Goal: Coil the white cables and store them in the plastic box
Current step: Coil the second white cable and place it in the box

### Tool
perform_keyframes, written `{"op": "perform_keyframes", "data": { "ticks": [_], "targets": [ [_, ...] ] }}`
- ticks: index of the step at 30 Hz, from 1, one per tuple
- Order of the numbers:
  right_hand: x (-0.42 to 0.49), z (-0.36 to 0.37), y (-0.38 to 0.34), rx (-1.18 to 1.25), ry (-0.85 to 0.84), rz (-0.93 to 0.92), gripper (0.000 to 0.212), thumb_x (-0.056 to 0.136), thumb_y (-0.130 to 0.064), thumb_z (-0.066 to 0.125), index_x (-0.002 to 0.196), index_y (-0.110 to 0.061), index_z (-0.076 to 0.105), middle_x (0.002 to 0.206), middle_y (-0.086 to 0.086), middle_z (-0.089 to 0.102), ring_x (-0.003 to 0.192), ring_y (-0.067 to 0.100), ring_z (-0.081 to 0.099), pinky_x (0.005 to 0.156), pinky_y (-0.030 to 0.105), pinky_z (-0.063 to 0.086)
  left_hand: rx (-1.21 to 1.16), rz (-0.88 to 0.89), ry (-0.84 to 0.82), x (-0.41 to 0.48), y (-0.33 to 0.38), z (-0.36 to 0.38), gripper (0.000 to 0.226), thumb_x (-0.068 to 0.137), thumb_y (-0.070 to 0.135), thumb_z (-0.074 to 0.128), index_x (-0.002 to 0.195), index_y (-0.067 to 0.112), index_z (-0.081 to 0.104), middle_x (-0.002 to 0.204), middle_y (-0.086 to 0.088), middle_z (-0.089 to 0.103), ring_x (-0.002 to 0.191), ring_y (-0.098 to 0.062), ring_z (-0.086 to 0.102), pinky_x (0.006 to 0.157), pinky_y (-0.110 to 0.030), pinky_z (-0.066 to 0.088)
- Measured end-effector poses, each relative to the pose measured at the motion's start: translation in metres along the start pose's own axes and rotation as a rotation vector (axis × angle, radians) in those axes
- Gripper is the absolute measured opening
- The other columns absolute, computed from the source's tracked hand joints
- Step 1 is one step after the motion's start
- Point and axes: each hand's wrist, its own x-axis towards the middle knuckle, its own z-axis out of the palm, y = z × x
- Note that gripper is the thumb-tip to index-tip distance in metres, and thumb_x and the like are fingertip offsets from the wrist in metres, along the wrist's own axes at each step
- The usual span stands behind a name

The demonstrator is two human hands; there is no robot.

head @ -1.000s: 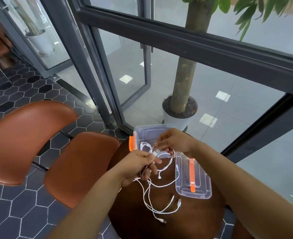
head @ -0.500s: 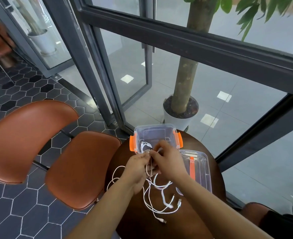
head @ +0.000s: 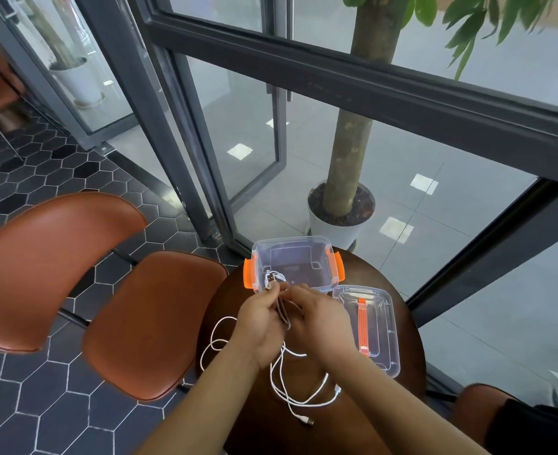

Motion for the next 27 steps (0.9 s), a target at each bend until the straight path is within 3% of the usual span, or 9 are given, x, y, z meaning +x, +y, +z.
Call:
{"op": "perform_keyframes", "data": {
  "ticks": [4, 7, 10, 14, 18, 22, 25, 27],
  "targets": [
    [-0.010, -0.001, 0.003, 0.039, 0.028, -0.024, 0.018, 0.090, -0.025, 0.065, 0.108, -0.029, 0.068, 0.095, -0.009, 0.071, 0.070, 0.011, 0.065, 0.050, 0.014, 0.039, -0.084, 0.038, 0.015, 0.006, 0.007, -0.003, 0.030, 0.107, 0.027, 0.038, 0.098, 0.005, 0.058, 0.094, -0.022, 0.075, 0.082, -0.030, 0.075, 0.065, -0.036, 0.061],
    [-0.022, -0.001, 0.009, 0.091, -0.032, -0.021, 0.019, 0.093, -0.035, 0.054, 0.102, -0.023, 0.067, 0.083, -0.006, 0.071, 0.068, 0.013, 0.063, 0.055, 0.027, 0.046, -0.185, 0.088, 0.032, 0.016, 0.022, -0.008, 0.032, 0.107, 0.027, 0.037, 0.097, 0.004, 0.057, 0.096, -0.025, 0.074, 0.090, -0.037, 0.075, 0.078, -0.045, 0.061],
    [-0.027, 0.000, 0.016, 0.209, -0.136, -0.029, 0.034, 0.093, -0.038, 0.043, 0.108, -0.025, 0.070, 0.091, -0.010, 0.072, 0.079, 0.007, 0.064, 0.068, 0.025, 0.052, -0.165, 0.099, 0.019, 0.016, 0.026, -0.008, 0.035, 0.107, 0.027, 0.037, 0.091, 0.007, 0.060, 0.080, -0.016, 0.075, 0.078, -0.030, 0.076, 0.077, -0.042, 0.056],
    [-0.023, 0.002, 0.030, 0.127, -0.234, 0.010, 0.021, 0.094, -0.042, 0.049, 0.094, -0.026, 0.062, 0.077, -0.007, 0.069, 0.067, 0.010, 0.060, 0.065, 0.034, 0.051, -0.201, 0.078, -0.031, 0.014, 0.024, -0.008, 0.032, 0.106, 0.030, 0.038, 0.091, 0.012, 0.060, 0.068, -0.004, 0.065, 0.057, -0.014, 0.062, 0.067, -0.028, 0.048],
    [-0.022, 0.003, 0.043, -0.020, -0.358, 0.016, 0.020, 0.100, -0.041, 0.049, 0.089, -0.025, 0.056, 0.082, -0.003, 0.071, 0.073, 0.018, 0.065, 0.069, 0.040, 0.054, -0.221, 0.147, -0.080, 0.010, 0.036, -0.012, 0.029, 0.103, 0.028, 0.040, 0.087, 0.012, 0.060, 0.066, -0.002, 0.058, 0.050, -0.013, 0.050, 0.066, -0.026, 0.037],
    [-0.018, 0.000, 0.052, -0.046, -0.364, 0.057, 0.019, 0.096, -0.042, 0.056, 0.085, -0.027, 0.055, 0.079, -0.011, 0.065, 0.071, 0.013, 0.059, 0.067, 0.032, 0.050, -0.288, 0.206, -0.100, 0.010, 0.053, -0.017, 0.025, 0.097, 0.029, 0.044, 0.083, 0.014, 0.059, 0.064, 0.000, 0.056, 0.047, -0.012, 0.049, 0.062, -0.024, 0.043],
    [-0.015, 0.000, 0.056, -0.062, -0.385, 0.054, 0.007, 0.094, -0.032, 0.062, 0.096, -0.028, 0.066, 0.094, -0.013, 0.066, 0.082, 0.009, 0.061, 0.071, 0.029, 0.053, -0.331, 0.273, -0.087, 0.013, 0.063, -0.023, 0.015, 0.087, 0.027, 0.050, 0.084, 0.015, 0.057, 0.062, 0.001, 0.056, 0.045, -0.010, 0.049, 0.056, -0.021, 0.048],
    [-0.014, 0.001, 0.063, 0.011, -0.401, 0.110, 0.014, 0.091, -0.024, 0.066, 0.104, -0.027, 0.070, 0.100, -0.014, 0.067, 0.085, 0.008, 0.063, 0.072, 0.021, 0.051, -0.349, 0.313, -0.082, 0.015, 0.070, -0.026, 0.013, 0.087, 0.027, 0.050, 0.084, 0.016, 0.056, 0.062, 0.002, 0.056, 0.044, -0.009, 0.048, 0.052, -0.020, 0.049]
  ]
}}
